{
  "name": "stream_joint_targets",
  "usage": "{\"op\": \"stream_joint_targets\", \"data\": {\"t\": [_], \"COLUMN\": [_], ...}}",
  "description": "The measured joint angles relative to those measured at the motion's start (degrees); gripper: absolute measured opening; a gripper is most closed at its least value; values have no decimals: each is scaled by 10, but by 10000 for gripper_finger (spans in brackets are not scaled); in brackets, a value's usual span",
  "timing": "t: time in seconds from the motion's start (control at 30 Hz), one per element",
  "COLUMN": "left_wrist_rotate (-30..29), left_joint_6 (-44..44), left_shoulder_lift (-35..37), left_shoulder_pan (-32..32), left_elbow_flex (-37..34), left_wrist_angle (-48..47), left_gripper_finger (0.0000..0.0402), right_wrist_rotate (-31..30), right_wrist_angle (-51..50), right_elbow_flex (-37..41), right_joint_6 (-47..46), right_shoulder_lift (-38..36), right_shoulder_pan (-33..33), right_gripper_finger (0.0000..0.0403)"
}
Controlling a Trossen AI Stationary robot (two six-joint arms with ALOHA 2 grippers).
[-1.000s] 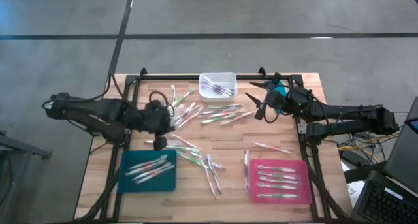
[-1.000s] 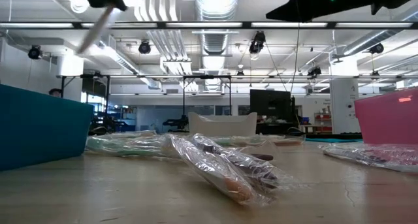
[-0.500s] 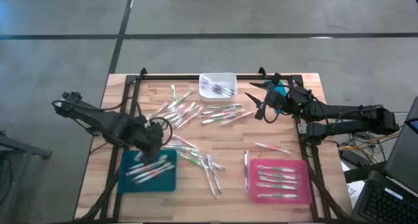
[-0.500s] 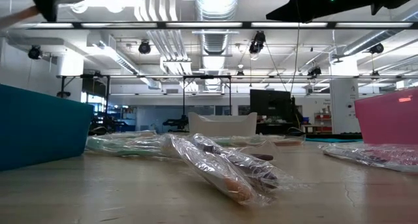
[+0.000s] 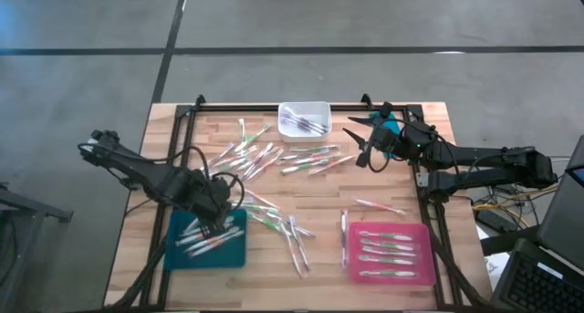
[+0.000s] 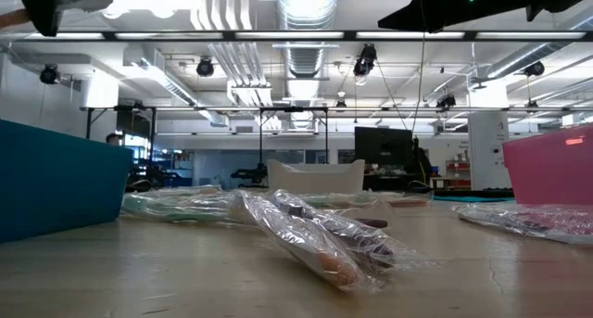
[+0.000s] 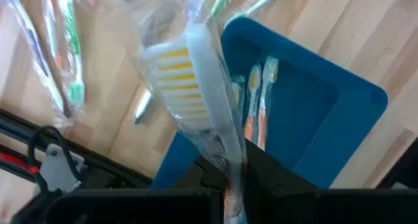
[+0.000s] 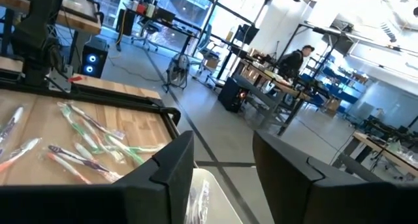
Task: Pick & Place Toothbrushes
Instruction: Put the orange toothbrush into the blue bin
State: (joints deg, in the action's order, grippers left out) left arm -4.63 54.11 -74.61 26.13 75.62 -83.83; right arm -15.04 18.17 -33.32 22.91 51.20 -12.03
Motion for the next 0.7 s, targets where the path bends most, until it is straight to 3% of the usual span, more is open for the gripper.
{"op": "stream_joint_targets", "data": {"t": [0.33, 0.7], "left_wrist_rotate": [86, 125], "left_joint_6": [-4, -74], "left_shoulder_lift": [-52, -126], "left_shoulder_pan": [5, 10], "left_elbow_flex": [0, -1], "left_wrist_angle": [8, 13], "left_gripper_finger": [23, 24], "right_wrist_rotate": [0, 0], "right_wrist_angle": [0, 0], "right_elbow_flex": [0, 0], "right_joint_6": [-5, -6], "right_shoulder_lift": [0, 0], "right_shoulder_pan": [0, 0], "right_gripper_finger": [119, 85]}}
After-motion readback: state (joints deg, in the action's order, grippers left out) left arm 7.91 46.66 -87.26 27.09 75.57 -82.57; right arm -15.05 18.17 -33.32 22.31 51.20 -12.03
